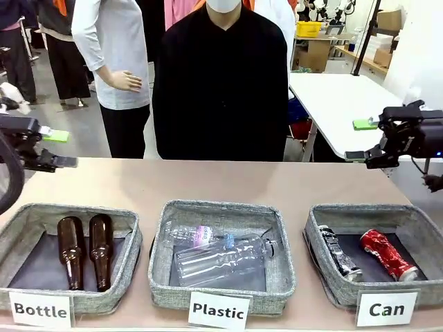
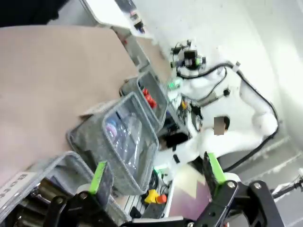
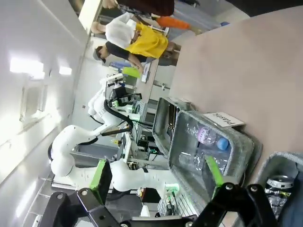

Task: Sort the can waste into the basket.
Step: Pick up the can waste from the table and place it in the right Fabric basket.

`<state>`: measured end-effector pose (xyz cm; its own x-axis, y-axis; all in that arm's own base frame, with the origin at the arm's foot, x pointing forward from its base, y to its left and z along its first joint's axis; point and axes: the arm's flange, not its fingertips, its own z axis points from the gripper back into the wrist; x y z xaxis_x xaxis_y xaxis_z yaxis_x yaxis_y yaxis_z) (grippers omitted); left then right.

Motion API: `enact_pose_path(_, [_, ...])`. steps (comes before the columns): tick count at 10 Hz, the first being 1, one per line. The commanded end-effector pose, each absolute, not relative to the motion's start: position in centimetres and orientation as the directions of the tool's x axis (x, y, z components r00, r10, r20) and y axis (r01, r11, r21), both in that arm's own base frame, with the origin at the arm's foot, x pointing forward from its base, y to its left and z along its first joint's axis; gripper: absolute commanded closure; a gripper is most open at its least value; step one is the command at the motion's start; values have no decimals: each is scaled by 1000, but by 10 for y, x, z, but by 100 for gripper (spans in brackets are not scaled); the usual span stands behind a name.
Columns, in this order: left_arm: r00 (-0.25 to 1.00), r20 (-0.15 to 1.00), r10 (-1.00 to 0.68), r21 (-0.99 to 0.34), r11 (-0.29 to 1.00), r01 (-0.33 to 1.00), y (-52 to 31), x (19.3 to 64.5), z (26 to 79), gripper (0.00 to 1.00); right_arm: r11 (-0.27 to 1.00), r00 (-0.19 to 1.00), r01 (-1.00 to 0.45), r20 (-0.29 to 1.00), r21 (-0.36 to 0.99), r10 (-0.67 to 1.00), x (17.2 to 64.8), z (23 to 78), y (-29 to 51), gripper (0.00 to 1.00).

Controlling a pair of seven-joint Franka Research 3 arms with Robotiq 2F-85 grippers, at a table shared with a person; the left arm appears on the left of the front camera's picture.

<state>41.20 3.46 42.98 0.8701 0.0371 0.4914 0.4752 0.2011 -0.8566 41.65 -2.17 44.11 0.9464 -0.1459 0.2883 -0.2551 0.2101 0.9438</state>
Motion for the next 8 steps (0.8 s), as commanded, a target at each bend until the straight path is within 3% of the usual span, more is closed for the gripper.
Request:
enact_pose_path(1, [869,494,-34,-848,202,490,18,417,431,0,214,946,-262,294,941,-135,415,452,-25,0])
enact_pose_path(8, [869,494,-34,-848,202,490,18,417,431,0,214,946,-262,294,941,-135,415,452,-25,0])
